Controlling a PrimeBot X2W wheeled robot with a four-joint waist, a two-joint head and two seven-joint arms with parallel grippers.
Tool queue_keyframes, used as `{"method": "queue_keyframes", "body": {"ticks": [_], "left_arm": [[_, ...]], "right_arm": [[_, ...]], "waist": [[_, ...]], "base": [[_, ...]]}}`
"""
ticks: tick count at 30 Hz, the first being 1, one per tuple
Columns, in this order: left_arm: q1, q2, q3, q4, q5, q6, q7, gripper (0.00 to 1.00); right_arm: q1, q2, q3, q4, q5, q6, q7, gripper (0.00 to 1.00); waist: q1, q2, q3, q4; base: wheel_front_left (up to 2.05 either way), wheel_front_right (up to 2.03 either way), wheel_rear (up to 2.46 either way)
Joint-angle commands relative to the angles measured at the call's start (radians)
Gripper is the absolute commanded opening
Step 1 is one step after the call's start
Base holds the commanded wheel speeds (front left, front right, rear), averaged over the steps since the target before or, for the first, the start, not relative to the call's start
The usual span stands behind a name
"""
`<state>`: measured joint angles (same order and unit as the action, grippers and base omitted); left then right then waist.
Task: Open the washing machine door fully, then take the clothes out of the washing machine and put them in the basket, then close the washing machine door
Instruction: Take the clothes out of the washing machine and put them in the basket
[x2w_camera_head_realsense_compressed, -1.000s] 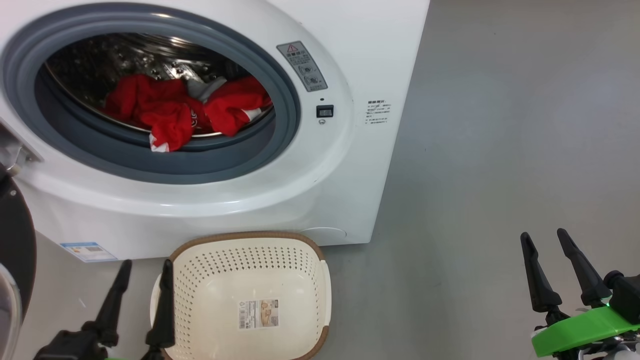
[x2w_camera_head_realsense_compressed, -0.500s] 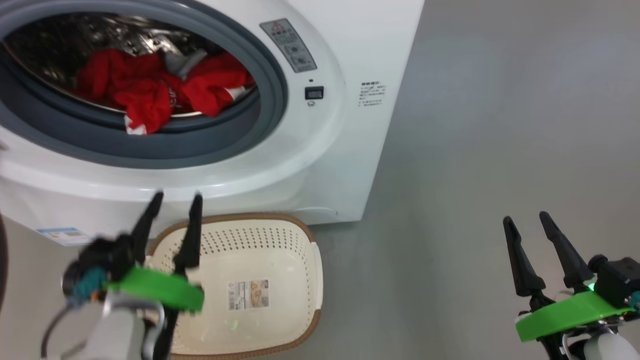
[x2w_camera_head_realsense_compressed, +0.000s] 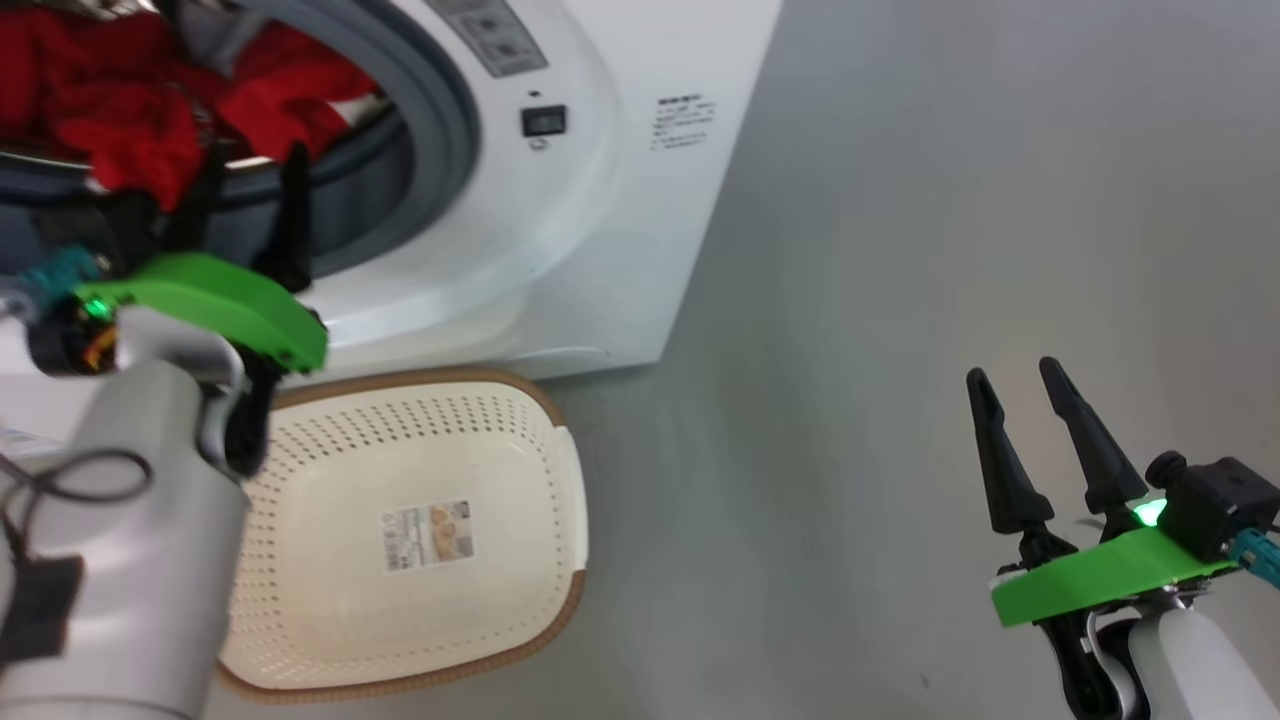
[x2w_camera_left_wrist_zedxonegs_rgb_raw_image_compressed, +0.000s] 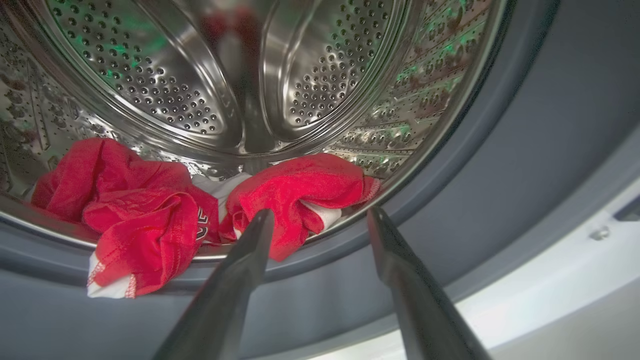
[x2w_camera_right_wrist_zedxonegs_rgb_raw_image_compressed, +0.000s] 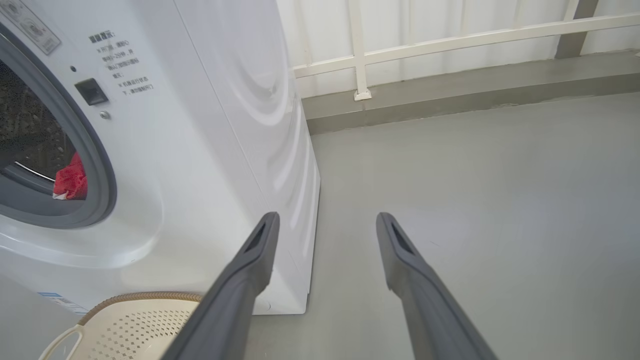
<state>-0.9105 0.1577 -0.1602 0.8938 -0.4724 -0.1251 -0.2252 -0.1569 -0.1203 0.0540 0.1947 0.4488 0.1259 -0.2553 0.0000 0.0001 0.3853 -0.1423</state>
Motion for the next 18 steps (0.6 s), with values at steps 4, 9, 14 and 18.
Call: {"method": "queue_keyframes", "body": {"ticks": [4,9,14,18], "left_arm": [[-0.110,0.078,0.004,0.081,-0.041,-0.006,0.022,1.00],[-0.184,0.112,-0.026,0.163,-0.060,-0.006,0.032,1.00],[-0.228,0.133,-0.031,0.220,-0.083,-0.006,0.034,1.00],[-0.261,0.148,-0.039,0.264,-0.099,-0.006,0.035,1.00]], "right_arm": [[-0.037,-0.002,0.031,-0.026,0.016,0.005,-0.006,1.00],[-0.055,0.004,0.034,-0.026,0.017,0.005,-0.006,1.00],[-0.060,0.007,0.034,-0.029,0.017,0.005,-0.006,1.00],[-0.068,0.009,0.039,-0.030,0.018,0.005,-0.006,1.00]], "waist": [[0.0000,-0.0001,0.079,-0.065],[0.0000,-0.0001,0.105,-0.086],[0.0000,-0.0001,0.118,-0.093],[0.0000,-0.0001,0.129,-0.099]], "base": [[0.00,0.00,0.00],[0.00,0.00,0.00],[0.00,0.00,0.00],[0.00,0.00,0.00]]}}
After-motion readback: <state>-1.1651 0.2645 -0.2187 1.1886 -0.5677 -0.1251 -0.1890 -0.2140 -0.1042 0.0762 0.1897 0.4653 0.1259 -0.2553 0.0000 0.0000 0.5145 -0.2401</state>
